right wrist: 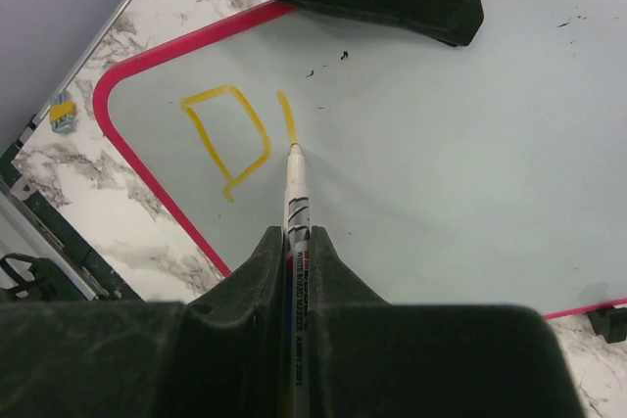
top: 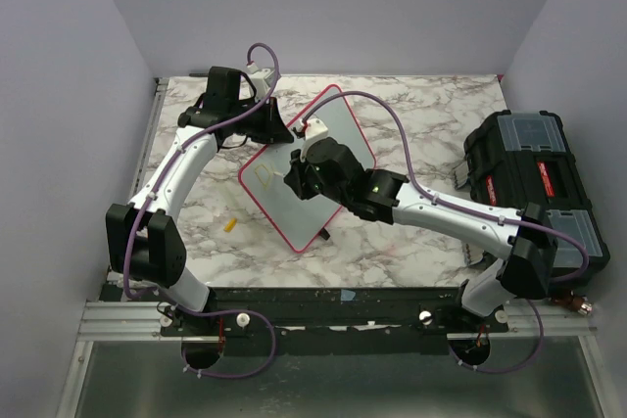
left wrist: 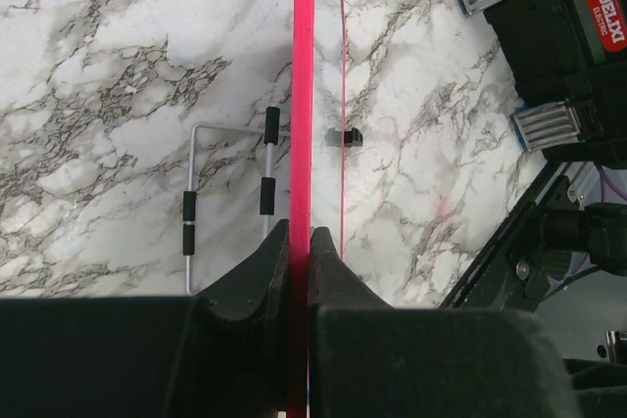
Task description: Write a sentence on the whiteboard
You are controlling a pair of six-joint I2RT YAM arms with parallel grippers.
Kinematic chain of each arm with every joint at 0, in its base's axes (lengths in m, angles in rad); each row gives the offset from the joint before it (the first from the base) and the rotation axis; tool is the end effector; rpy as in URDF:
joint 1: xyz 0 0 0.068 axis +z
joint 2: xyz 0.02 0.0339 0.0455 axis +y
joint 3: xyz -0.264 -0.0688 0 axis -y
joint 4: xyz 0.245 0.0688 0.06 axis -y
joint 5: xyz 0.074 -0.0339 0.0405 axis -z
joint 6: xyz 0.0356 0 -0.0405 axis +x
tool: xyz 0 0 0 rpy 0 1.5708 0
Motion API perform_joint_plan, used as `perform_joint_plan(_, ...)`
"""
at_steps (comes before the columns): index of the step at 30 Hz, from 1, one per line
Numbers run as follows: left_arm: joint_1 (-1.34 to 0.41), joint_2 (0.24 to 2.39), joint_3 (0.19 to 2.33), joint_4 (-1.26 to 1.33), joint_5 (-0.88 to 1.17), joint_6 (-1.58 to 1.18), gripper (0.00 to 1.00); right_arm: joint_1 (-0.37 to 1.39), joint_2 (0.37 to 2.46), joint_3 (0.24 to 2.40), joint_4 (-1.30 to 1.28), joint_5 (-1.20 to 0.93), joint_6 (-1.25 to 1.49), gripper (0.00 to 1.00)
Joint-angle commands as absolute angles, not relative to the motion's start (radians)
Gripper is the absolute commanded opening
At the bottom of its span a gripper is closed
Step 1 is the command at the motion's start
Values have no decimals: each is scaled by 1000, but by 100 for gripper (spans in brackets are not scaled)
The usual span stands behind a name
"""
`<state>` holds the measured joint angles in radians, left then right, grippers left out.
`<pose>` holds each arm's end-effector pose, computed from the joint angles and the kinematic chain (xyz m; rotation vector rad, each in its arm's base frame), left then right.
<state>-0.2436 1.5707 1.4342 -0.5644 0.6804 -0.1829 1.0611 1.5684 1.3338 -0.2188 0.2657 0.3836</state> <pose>0.3329 -0.1058 0.3380 0.4367 2.2302 -0.9962 0.1882 0.3175 0.3314 -0.5225 2.0011 0.6452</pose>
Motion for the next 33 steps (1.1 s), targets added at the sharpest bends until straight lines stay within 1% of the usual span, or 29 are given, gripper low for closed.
perform_joint_plan(1,-272,1536,1434,-558,642,-81,0,1059,1627,1372,-208,292,372,1)
perform_joint_plan(33,-274,1539,1435,-555,634,-80,0,1022,1631,1438,-232,354,377,1)
